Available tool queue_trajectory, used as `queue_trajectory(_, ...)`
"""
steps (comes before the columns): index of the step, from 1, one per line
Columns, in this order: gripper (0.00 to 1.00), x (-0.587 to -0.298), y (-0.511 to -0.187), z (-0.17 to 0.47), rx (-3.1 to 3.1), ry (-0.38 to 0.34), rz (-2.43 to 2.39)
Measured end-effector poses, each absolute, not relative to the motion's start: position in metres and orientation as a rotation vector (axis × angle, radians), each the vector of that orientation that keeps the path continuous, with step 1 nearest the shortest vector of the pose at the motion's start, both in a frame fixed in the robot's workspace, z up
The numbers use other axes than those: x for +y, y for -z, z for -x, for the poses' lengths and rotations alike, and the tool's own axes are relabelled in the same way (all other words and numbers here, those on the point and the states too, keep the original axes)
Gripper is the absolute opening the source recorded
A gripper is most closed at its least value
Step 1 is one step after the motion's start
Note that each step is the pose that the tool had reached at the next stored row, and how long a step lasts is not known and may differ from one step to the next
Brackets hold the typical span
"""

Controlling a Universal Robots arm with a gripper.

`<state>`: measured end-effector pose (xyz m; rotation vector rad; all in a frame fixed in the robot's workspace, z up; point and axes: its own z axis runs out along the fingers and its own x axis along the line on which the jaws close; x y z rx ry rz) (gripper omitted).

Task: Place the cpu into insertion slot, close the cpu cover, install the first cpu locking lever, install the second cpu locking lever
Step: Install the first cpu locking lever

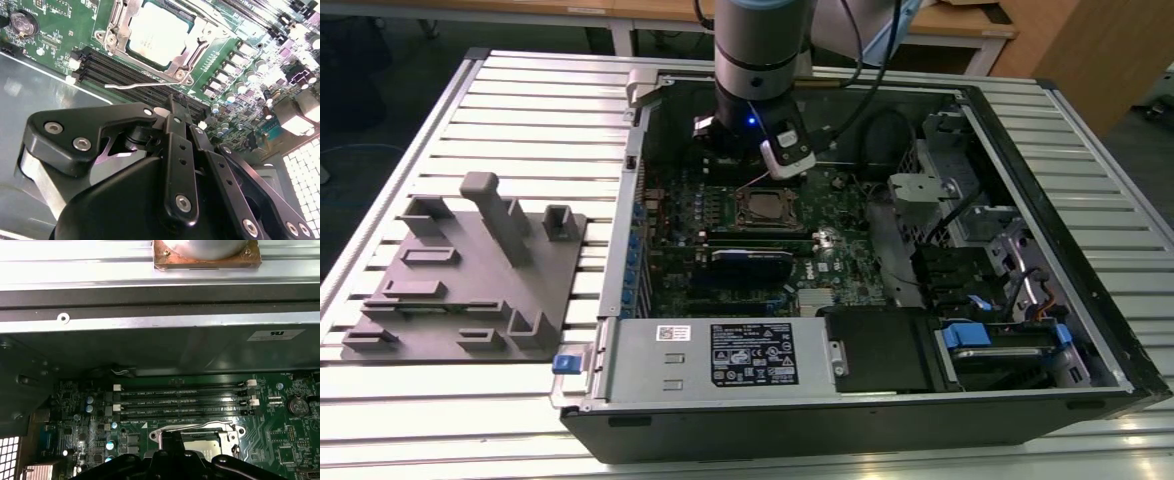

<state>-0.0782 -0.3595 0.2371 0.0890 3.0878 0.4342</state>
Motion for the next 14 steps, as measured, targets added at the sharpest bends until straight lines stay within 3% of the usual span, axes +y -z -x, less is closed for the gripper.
queue_trajectory(10,0.11,-0.3557,-0.2338,0.0766,3.088,-0.430,-0.090)
queue_trajectory(14,0.11,-0.3526,-0.2328,0.0764,3.093,-0.379,-0.094)
